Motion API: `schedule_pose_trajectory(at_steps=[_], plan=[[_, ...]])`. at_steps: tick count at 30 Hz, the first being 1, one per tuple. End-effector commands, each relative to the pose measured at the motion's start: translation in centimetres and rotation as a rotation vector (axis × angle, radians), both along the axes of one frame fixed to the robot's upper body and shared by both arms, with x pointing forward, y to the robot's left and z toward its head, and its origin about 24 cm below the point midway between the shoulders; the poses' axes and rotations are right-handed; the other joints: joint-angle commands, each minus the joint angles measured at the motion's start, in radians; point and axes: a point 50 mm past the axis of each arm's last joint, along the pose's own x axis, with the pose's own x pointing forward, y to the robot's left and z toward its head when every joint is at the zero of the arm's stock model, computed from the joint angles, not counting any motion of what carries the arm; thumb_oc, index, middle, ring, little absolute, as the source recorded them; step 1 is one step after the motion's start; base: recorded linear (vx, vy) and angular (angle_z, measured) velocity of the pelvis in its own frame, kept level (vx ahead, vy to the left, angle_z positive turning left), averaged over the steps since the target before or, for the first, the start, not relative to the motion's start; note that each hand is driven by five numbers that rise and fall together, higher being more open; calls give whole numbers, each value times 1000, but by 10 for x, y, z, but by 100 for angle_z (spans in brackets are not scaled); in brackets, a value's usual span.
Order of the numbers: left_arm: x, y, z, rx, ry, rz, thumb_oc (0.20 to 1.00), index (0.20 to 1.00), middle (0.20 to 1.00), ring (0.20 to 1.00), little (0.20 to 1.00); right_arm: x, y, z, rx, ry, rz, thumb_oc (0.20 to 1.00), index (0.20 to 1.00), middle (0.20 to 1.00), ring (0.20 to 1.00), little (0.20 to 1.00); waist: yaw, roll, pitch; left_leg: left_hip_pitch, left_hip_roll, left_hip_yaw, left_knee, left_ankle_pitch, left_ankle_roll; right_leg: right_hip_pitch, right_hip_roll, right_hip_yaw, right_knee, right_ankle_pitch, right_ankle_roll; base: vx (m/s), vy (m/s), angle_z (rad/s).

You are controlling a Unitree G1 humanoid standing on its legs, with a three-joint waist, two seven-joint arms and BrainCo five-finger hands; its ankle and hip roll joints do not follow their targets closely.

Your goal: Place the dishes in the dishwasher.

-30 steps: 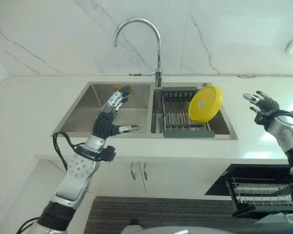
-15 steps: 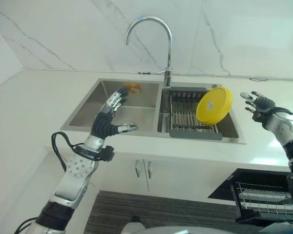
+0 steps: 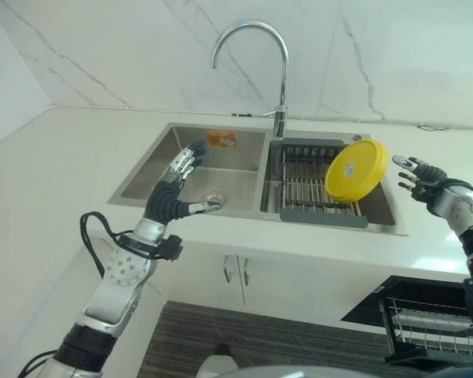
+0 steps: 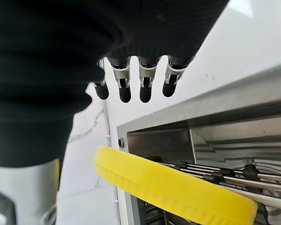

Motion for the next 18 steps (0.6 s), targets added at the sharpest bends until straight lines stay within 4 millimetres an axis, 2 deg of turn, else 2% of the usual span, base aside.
schedule_pose_trajectory(at_steps=[1, 11, 18], plan=[[1, -5, 19, -12, -83, -38, 1000, 1000, 1000, 1000, 1000, 19, 2, 59, -73, -145, 32, 1000, 1000, 1000, 1000, 1000, 33, -9, -2, 72, 39, 21, 1, -116, -40, -47, 7, -55, 5, -29, -68, 0, 0, 0], [1, -3, 18, -12, -77, -31, 1000, 1000, 1000, 1000, 1000, 22, 5, 64, -77, -144, 49, 1000, 1000, 1000, 1000, 1000, 43, -11, -4, 73, 37, 16, 1, -115, -42, -42, 7, -62, 5, -30, -68, 0, 2, 1], [1, -2, 18, -16, -78, -24, 1000, 1000, 1000, 1000, 1000, 23, 6, 60, -83, -125, 64, 1000, 1000, 1000, 1000, 1000, 49, -13, -6, 74, 37, 14, 1, -114, -41, -40, 7, -68, 5, -31, -69, 0, 0, 0]])
